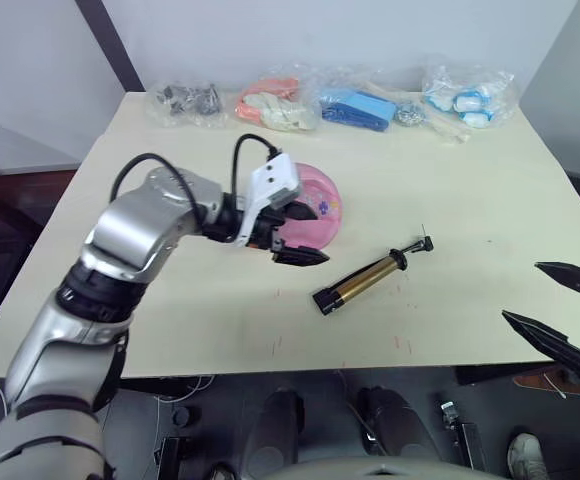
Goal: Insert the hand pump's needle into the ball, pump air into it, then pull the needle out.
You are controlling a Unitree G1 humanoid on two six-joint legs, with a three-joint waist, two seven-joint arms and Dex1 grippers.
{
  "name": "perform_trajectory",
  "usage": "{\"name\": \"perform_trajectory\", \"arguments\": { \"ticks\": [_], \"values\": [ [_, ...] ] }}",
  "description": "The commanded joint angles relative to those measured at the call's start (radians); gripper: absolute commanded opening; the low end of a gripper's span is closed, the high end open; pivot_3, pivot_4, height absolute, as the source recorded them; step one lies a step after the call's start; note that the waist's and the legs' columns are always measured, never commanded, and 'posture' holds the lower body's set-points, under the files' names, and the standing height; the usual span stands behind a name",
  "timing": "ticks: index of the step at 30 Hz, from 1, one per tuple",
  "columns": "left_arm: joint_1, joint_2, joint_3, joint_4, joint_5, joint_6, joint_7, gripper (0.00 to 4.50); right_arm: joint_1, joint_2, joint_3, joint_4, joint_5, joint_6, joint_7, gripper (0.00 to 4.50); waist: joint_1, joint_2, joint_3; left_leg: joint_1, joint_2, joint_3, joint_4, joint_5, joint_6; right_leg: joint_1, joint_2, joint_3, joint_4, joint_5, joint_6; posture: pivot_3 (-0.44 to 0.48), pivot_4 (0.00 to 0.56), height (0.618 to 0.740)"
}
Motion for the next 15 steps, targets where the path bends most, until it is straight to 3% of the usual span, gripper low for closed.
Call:
{"name": "perform_trajectory", "arguments": {
  "ticks": [1,9,15],
  "values": [
    [-0.062,-0.046,-0.021,0.025,0.022,0.011,-0.013,4.44,0.006,0.006,-0.038,-0.031,0.01,-0.024,-0.011,4.5,0.001,0.0,0.0,0.0,0.0,0.0,0.0,0.0,0.0,0.0,0.0,0.0,0.0,0.0,0.0,0.0,0.15,0.74],
    [-0.242,-0.24,-0.2,0.264,0.215,0.014,0.035,4.44,0.018,0.008,0.007,-0.066,-0.015,-0.012,-0.078,4.5,0.008,0.0,0.0,-0.001,-0.001,-0.003,0.002,0.0,0.0,0.0,0.0,-0.001,0.0,0.0,0.0,0.0,0.15,0.74],
    [-0.296,-0.342,-0.256,0.41,0.305,-0.053,0.017,4.44,0.031,0.01,0.014,-0.078,0.002,-0.009,-0.099,4.5,-0.004,0.001,0.0,-0.005,-0.001,-0.003,0.002,0.0,0.0,-0.003,0.001,0.0,0.0,0.0,0.002,0.0,0.15,0.74]
  ]
}}
